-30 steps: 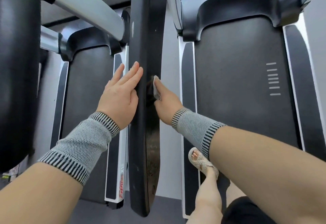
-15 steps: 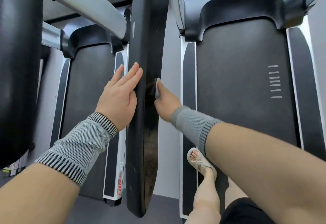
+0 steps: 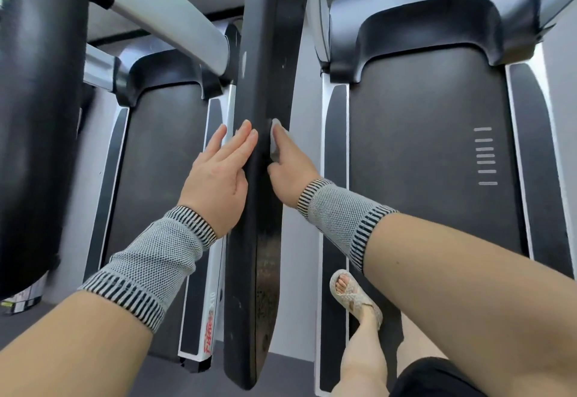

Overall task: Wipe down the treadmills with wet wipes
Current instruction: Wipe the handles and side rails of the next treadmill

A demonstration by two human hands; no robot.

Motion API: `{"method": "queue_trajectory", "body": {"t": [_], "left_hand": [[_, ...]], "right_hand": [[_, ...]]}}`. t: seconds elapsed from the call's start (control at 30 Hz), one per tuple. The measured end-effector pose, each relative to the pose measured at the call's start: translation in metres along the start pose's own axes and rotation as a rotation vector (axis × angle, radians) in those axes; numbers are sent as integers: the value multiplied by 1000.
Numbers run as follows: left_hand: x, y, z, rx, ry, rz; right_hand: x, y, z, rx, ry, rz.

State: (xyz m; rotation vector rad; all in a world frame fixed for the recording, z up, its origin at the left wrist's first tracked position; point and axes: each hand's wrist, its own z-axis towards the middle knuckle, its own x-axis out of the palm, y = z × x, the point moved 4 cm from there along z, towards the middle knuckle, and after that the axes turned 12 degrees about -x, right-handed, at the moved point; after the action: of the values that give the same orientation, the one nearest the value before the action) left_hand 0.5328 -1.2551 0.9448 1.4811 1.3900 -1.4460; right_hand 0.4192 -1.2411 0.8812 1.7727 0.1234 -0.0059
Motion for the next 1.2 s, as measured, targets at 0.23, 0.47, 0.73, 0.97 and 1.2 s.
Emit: {"method": "queue_trajectory", "body": {"t": [0.23, 0.47, 0.73, 0.97, 1.2], "left_hand": [[1, 3, 2, 23, -11, 0], [-1, 1, 2, 19, -2, 14], [-1, 2, 2, 20, 5, 6], [-1, 2, 2, 29, -7, -8], [0, 3, 1, 40, -20, -17]], "right_hand": [[6, 14, -20, -142, 25, -27], [-8, -6, 1, 16, -317, -71], [-41, -12, 2, 97, -286, 49], [-24, -3, 19, 47, -324, -138], [-8, -6, -9, 32, -325, 14]]}}
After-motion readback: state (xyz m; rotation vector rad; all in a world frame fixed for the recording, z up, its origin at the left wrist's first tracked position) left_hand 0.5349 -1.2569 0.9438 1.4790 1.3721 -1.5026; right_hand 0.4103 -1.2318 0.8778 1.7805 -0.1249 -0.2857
